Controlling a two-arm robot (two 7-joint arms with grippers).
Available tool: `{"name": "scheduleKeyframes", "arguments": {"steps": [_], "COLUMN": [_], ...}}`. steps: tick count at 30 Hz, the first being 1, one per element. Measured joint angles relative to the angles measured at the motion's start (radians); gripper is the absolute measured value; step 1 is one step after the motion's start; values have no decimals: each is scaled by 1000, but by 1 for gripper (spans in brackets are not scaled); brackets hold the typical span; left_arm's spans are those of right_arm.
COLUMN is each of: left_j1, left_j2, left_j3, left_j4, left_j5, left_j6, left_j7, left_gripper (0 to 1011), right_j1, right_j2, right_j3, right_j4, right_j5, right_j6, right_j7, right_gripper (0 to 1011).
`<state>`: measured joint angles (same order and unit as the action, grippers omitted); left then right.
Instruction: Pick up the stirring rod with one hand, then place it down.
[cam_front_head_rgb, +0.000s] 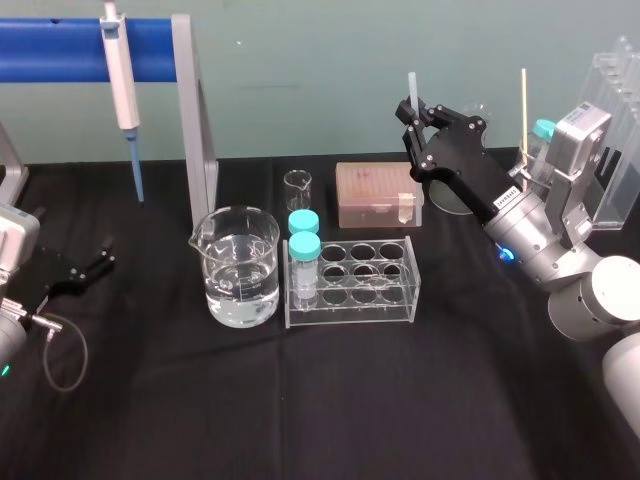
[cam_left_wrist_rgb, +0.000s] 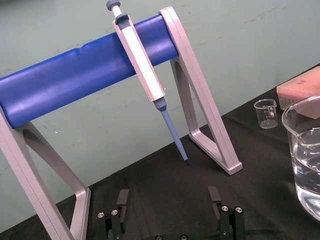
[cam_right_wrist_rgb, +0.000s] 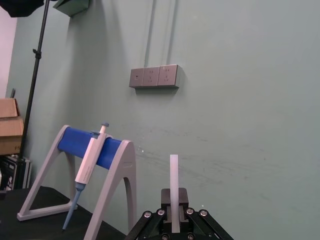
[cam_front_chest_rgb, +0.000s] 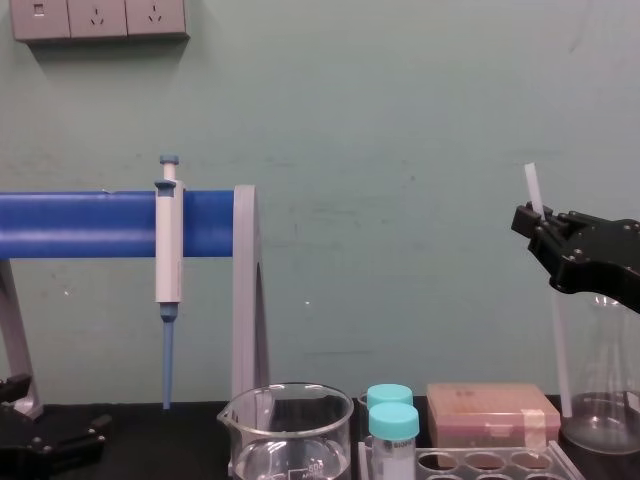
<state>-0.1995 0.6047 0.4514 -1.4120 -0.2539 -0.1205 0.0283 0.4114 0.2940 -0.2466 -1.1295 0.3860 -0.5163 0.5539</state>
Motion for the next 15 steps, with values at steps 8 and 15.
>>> {"name": "scheduleKeyframes", "arguments": {"steps": [8, 15], "left_j1": [0, 0], "left_j2": [0, 0], "left_j3": [0, 0], "left_j4": [0, 0], "left_j5": [0, 0], "left_j6": [0, 0], "left_j7": [0, 0], "left_gripper": [1000, 1000], "right_j1": [6, 29], "right_j2": [-3, -18], "right_j3": [1, -8], "right_j4": [9, 42], "right_j5": [14, 60], "right_j6": [0, 0], "right_j7": [32, 111], "right_gripper": [78, 78]}}
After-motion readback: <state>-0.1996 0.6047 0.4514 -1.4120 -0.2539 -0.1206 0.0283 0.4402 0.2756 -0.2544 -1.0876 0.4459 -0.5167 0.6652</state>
